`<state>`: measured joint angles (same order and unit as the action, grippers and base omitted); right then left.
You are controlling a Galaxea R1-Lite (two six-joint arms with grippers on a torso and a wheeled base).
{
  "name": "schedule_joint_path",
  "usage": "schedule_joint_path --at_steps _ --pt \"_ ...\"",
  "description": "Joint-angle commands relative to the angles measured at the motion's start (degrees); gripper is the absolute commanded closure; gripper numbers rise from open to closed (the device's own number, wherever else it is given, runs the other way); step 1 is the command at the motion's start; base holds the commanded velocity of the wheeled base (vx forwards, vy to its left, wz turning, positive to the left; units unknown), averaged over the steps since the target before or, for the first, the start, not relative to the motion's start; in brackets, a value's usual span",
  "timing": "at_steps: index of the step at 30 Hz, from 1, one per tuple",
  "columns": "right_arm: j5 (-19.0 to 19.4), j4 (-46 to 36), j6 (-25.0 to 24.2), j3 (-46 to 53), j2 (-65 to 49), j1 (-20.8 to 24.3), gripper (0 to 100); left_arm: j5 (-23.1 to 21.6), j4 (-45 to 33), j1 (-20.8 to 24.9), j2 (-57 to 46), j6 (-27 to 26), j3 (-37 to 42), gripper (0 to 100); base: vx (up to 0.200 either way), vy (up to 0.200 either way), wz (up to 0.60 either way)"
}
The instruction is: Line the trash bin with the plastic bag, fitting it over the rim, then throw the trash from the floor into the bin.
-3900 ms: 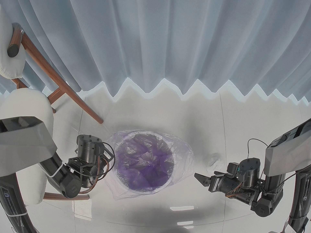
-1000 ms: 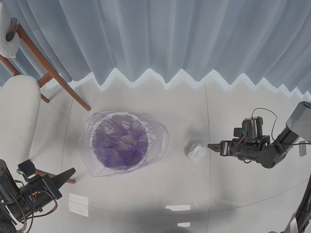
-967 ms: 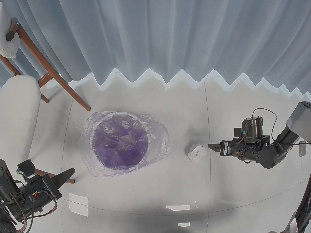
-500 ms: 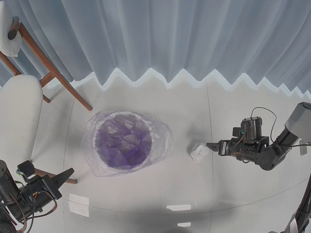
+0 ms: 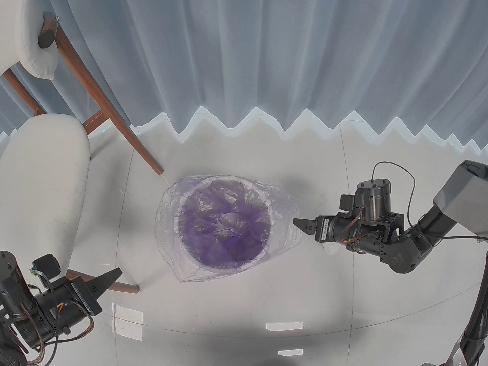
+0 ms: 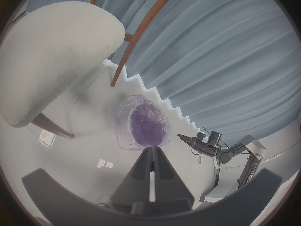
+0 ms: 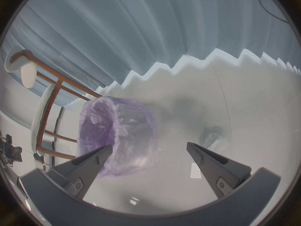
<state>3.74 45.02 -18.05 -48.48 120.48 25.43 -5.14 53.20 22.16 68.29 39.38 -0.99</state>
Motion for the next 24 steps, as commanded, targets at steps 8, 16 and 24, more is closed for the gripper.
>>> schedule_joint_path --at_steps 8,16,24 --pt "-1.63 -0.11 0.56 -14.71 11.18 1.55 0 -0.04 0.06 -0.54 0.97 0.00 0.11 100 0.000 0.000 0.00" --pt "-2.78 -2.22 4.08 -23.85 19.88 1.29 0 0.05 0.06 -1.77 1.05 0.00 0.37 100 0.000 0.000 0.00" --pt "-4.89 -2.22 4.26 -31.59 24.98 1.03 0 0.31 0.15 -3.71 0.79 -0.09 0.72 100 0.000 0.000 0.00"
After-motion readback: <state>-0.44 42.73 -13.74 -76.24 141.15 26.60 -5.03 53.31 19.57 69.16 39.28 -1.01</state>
